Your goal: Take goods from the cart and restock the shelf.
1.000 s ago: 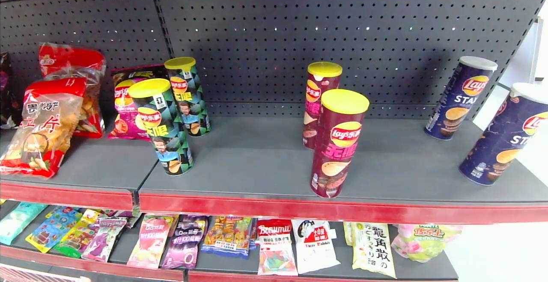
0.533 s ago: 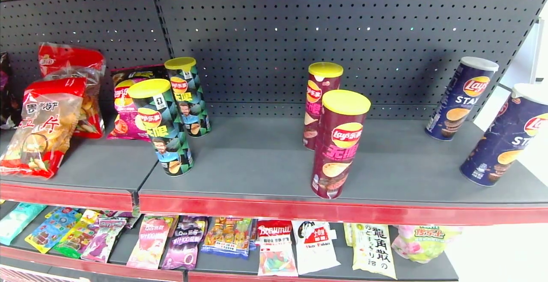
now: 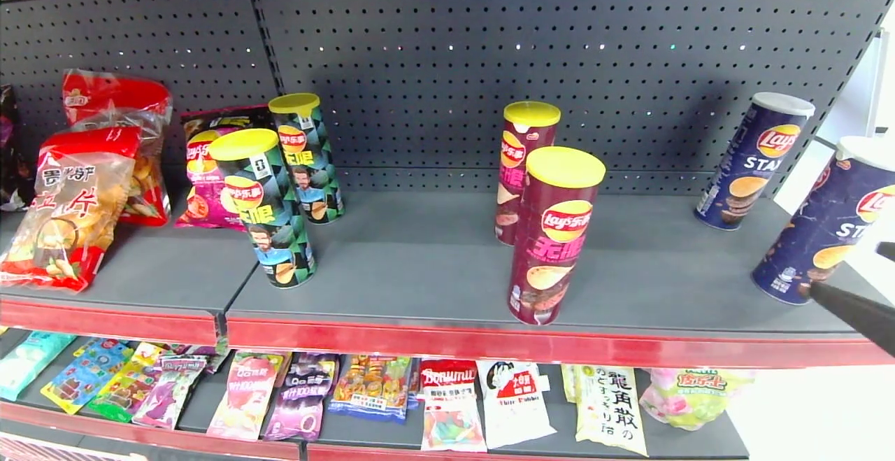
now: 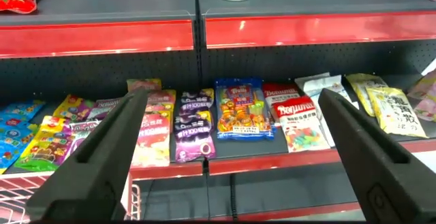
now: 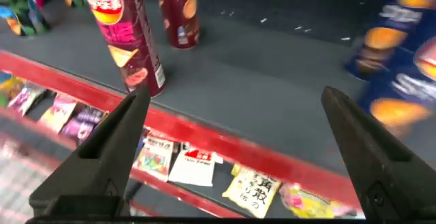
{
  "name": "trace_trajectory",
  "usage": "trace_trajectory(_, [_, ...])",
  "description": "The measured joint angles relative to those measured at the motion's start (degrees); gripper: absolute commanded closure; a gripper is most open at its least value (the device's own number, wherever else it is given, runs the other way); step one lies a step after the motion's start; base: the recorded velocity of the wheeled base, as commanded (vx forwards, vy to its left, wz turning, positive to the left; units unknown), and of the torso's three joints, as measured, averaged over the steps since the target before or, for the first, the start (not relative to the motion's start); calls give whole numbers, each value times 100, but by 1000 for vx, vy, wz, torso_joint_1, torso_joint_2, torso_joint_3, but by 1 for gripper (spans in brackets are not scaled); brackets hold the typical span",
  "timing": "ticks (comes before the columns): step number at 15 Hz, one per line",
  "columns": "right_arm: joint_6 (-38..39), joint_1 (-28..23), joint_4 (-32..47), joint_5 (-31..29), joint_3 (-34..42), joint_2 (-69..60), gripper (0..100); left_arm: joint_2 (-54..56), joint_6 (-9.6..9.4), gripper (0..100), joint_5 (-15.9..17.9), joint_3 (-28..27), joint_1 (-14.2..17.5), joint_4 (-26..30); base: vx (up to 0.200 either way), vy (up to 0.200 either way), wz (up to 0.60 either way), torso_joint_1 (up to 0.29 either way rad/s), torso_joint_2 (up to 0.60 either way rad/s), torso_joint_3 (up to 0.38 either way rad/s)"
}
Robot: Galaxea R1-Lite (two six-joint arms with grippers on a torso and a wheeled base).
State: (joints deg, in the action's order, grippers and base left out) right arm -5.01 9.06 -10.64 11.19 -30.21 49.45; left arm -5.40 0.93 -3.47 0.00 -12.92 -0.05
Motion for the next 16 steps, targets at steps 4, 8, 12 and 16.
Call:
trace_trajectory(4, [-232,1073,-541,-332,-206,1631,0,-5,-35,0,15,0,0,5,0,0,0,0,0,0])
trace_trajectory(8, [-93,1914,-619,-1148,-265,2625,0,-7,-55,0,17,0,0,2,0,0,0,0,0,0])
trace_trajectory(12, [-76,1996,-635,-1409,-474,3278,0,-9,-52,0,17,0,2,0,0,0,0,0,0,0])
trace_trajectory(16, [-71,1919,-630,-1645,-639,3658,0,-9,-50,0,20,0,0,2,0,0,0,0,0,0])
